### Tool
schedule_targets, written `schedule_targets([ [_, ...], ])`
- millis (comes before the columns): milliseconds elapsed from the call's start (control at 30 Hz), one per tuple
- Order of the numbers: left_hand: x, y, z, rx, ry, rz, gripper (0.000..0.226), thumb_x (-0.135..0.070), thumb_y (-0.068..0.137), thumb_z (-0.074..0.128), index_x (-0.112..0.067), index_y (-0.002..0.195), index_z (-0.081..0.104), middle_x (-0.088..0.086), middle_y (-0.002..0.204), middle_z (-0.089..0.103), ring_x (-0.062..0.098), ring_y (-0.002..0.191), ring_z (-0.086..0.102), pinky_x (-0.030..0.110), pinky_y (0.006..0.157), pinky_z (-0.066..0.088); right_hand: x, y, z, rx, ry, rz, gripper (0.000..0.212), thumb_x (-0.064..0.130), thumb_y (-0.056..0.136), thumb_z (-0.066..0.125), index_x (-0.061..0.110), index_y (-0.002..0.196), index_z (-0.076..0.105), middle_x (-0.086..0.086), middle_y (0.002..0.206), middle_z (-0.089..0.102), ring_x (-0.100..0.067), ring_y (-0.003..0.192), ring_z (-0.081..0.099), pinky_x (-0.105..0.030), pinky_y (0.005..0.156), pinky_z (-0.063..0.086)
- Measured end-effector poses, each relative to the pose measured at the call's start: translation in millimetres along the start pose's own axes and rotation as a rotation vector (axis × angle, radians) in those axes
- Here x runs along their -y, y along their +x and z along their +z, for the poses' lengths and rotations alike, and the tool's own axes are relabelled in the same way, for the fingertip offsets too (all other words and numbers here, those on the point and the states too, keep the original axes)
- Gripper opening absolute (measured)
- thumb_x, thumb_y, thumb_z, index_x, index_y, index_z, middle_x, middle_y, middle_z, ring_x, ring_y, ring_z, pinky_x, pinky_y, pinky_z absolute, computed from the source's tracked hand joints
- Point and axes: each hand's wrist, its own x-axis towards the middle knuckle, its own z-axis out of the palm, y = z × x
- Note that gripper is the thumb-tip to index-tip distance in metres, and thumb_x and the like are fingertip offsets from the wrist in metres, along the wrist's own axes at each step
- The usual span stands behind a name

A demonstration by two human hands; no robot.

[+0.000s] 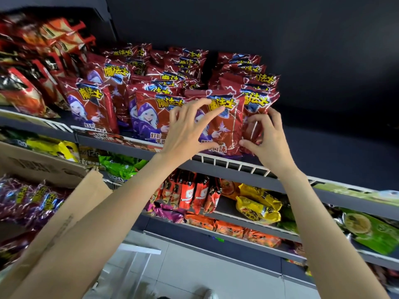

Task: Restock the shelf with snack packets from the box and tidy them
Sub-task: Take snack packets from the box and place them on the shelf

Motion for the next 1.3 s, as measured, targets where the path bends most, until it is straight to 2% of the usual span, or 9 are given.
schedule_targets([
  [133,2.0,-11.2,0.4,0.044,-0.057,0.092,0.071,-0.064,0.078,0.055,-0.027,0.137,0.045,0.003,0.136,0.046,0.020,0.120,0.041,0.039,0.096,0.025,-5.7,-18.3,-2.0,0.025,-0.024,-0.023,0.043,0.014,0.079,0.075,0.019,0.116,0.055,0.003,0.143,0.032,-0.016,0.096,0.058,-0.032,0.080,0.055],
  [300,1.3,-28.5,-7.0,-0.037,-0.219,0.119,0.037,-0.039,0.091,0.056,-0.016,0.118,0.064,0.004,0.119,0.061,0.020,0.110,0.052,0.034,0.093,0.035,1.1,-31.2,-7.5,0.078,-0.058,-0.022,0.039,0.030,0.088,0.064,0.021,0.124,0.053,0.001,0.148,0.031,-0.003,0.119,0.041,-0.027,0.091,0.044],
  [433,3.9,-32.5,-23.1,-0.159,-0.315,0.060,0.024,-0.023,0.091,0.058,-0.010,0.109,0.068,0.005,0.108,0.065,0.019,0.100,0.056,0.030,0.084,0.043,22.2,-41.8,-21.7,-0.295,-0.064,-0.014,0.028,0.025,0.093,0.059,0.013,0.118,0.058,-0.009,0.145,0.037,-0.014,0.133,0.035,-0.016,0.099,0.027],
  [533,6.6,-43.2,-39.1,-0.227,-0.361,-0.042,0.020,-0.021,0.091,0.057,-0.009,0.104,0.069,0.001,0.092,0.069,0.016,0.088,0.061,0.028,0.081,0.044,52.2,-50.5,-13.2,-0.455,-0.050,-0.230,0.018,0.014,0.094,0.056,0.003,0.106,0.062,-0.013,0.121,0.056,-0.019,0.114,0.049,-0.013,0.096,0.031],
  [633,18.0,-69.9,-64.1,-0.195,-0.365,-0.188,0.020,-0.025,0.091,0.056,-0.013,0.099,0.070,-0.006,0.077,0.070,0.007,0.073,0.062,0.023,0.074,0.045,82.9,-50.7,16.4,-0.310,0.026,-0.422,0.017,0.013,0.094,0.053,0.001,0.101,0.064,-0.009,0.099,0.065,-0.020,0.094,0.059,-0.020,0.084,0.043],
  [800,54.7,-149.5,-131.4,0.177,-0.334,-0.563,0.029,-0.050,0.082,0.046,-0.034,0.094,0.067,-0.019,0.068,0.064,-0.002,0.069,0.059,0.009,0.056,0.041,142.8,-46.9,83.7,0.166,0.071,-0.554,0.024,0.031,0.095,0.047,0.017,0.101,0.065,0.008,0.079,0.067,-0.010,0.067,0.063,-0.033,0.055,0.053],
  [967,113.5,-264.6,-207.6,0.266,-0.289,-0.828,0.028,-0.053,0.078,0.047,-0.042,0.096,0.064,-0.026,0.078,0.063,-0.010,0.067,0.057,0.012,0.063,0.043,225.4,-44.5,168.9,0.728,0.008,-0.709,0.022,0.038,0.095,0.050,0.028,0.109,0.062,0.011,0.096,0.067,-0.012,0.089,0.062,-0.035,0.070,0.050],
  [1133,164.9,-388.7,-252.0,0.199,-0.244,-0.989,0.019,-0.023,0.086,0.062,-0.022,0.104,0.066,-0.037,0.095,0.059,-0.008,0.085,0.058,0.011,0.075,0.045,302.6,-49.2,283.4,0.922,0.249,-0.783,0.020,0.026,0.092,0.059,0.020,0.110,0.063,0.004,0.105,0.067,-0.012,0.095,0.061,-0.033,0.083,0.049],
  [1300,219.8,-492.0,-254.3,0.279,0.028,-1.211,0.030,-0.013,0.082,0.066,-0.020,0.111,0.065,-0.006,0.097,0.065,0.021,0.092,0.060,0.035,0.078,0.049,359.3,-63.3,400.8,1.030,0.221,-0.845,0.028,0.021,0.090,0.063,0.016,0.117,0.060,0.001,0.111,0.064,-0.014,0.105,0.059,-0.034,0.091,0.047],
])
